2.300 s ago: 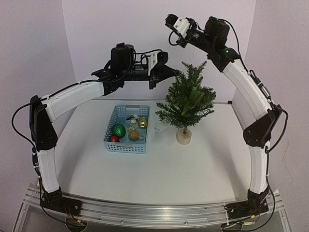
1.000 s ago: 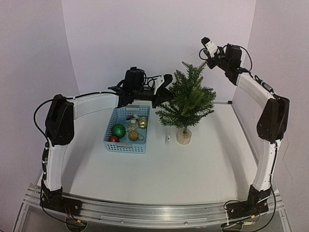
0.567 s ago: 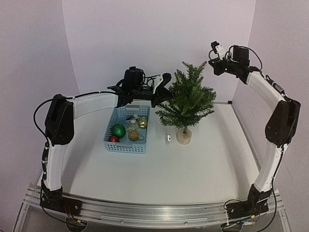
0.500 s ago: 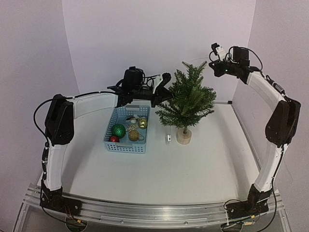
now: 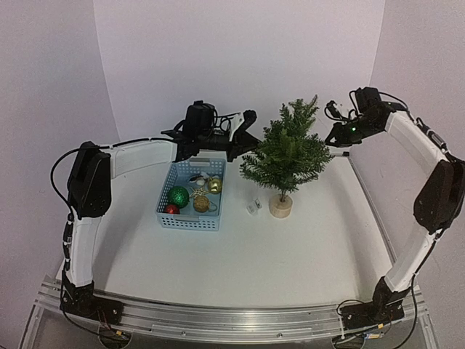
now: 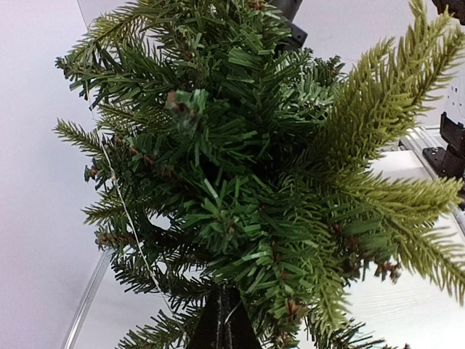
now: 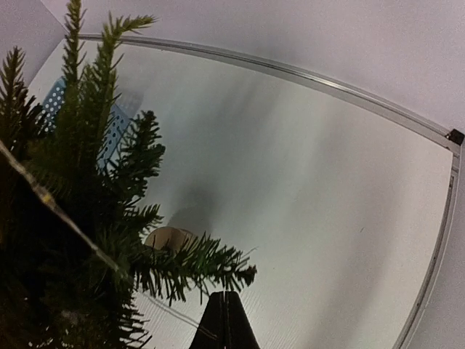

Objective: Decorate the small christmas tree

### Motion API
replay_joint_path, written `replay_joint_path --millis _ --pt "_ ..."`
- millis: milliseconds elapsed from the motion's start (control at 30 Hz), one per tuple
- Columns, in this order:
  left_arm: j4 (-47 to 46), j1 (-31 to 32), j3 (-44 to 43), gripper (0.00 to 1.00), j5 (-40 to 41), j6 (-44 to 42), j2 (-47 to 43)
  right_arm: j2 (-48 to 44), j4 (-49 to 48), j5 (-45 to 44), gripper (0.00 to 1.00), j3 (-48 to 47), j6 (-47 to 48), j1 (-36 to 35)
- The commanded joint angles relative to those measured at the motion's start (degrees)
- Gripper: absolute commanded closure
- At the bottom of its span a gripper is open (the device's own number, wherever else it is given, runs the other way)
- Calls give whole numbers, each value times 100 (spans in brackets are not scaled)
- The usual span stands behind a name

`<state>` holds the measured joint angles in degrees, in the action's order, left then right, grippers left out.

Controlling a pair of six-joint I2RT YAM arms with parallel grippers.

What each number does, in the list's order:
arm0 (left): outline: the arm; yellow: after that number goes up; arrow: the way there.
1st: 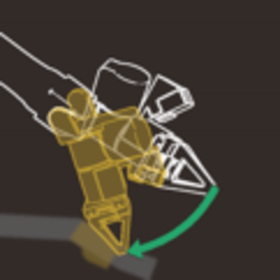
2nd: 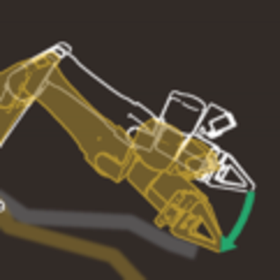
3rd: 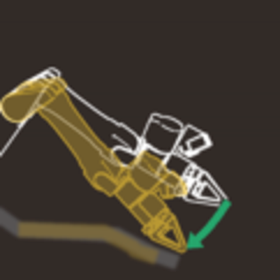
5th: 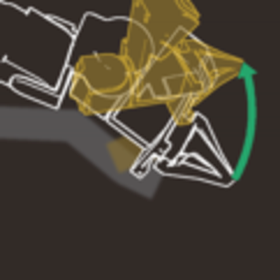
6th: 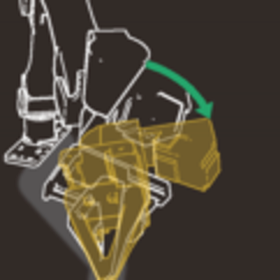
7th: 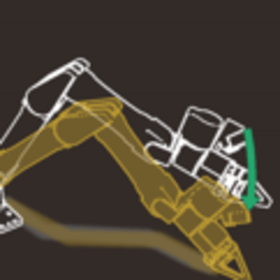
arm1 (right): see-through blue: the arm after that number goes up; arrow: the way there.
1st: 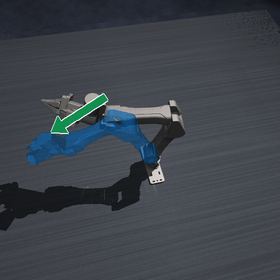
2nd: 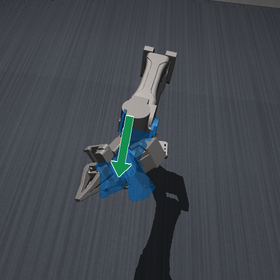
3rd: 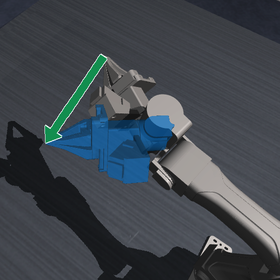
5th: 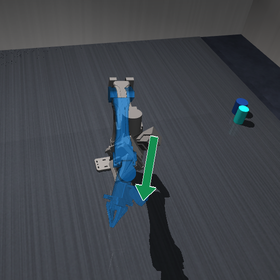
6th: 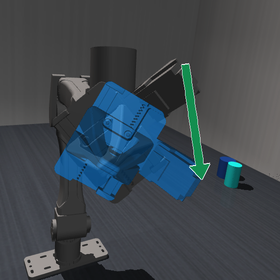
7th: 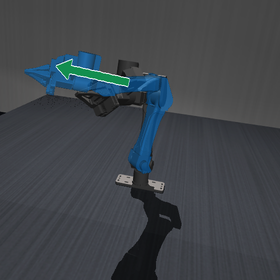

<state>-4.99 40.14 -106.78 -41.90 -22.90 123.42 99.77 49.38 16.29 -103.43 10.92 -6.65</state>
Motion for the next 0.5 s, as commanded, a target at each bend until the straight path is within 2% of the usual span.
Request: replay_joint_path --millis 0,133,333,467 --pt "-3 -15 -61 100 -91 32 -230 -399 590 192 100 33 -395 35" --pt "38 -13 -235 98 -16 73 -205 -216 578 510 100 -189 -828 33" --pt "358 -30 -616 71 -106 92 -321 -142 865 743 100 -232 -1587 32" --pt "741 -28 -982 58 -358 143 -352 20 1528 735 100 -832 -1938 32"
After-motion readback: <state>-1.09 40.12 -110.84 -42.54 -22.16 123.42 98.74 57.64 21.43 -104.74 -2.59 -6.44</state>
